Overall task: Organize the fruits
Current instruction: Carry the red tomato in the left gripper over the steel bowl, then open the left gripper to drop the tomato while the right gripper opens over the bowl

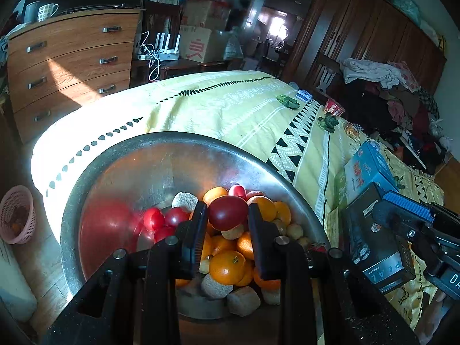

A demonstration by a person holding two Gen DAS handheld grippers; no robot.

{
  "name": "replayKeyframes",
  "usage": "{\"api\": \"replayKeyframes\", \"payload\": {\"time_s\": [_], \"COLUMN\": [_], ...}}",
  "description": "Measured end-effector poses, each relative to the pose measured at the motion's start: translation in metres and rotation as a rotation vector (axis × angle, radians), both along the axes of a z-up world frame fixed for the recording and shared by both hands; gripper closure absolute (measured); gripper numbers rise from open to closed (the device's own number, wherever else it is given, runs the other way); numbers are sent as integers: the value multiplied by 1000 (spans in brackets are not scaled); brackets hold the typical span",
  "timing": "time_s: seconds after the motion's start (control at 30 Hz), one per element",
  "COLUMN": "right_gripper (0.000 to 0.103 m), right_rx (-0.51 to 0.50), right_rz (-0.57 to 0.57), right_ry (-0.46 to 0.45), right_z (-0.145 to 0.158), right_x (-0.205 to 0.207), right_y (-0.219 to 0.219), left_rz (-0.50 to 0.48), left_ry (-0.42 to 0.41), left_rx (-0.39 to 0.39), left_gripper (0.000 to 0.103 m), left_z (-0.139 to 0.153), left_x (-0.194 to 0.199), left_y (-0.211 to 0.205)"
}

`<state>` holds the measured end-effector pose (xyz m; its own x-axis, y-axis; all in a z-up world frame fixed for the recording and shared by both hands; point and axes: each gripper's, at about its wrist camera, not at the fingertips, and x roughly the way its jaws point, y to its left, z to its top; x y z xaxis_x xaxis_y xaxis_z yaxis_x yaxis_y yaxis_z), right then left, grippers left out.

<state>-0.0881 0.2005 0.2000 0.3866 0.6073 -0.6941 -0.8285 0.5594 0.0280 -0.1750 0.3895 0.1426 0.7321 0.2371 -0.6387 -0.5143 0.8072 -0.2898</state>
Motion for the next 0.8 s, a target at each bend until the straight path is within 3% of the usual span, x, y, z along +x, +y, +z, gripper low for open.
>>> {"api": "replayKeyframes", "payload": {"time_s": [0.47,0.6,0.8], "right_gripper": [72,72,71], "right_rx": [-24,-31,-35], "right_rz": [17,20,12], "right_ry": [9,9,15], "right_z": [-6,-8,-10], "right_x": [-6,-7,-7], "right_y": [22,24,23], "left_rz": [19,40,49], "left_ry": [2,7,8], "left_rx": [-23,-29,-25], "left_gripper": [74,57,44], "left_z": [-5,-7,-7], "left_x": [-3,-4,-6], "left_y": [9,12,12]}}
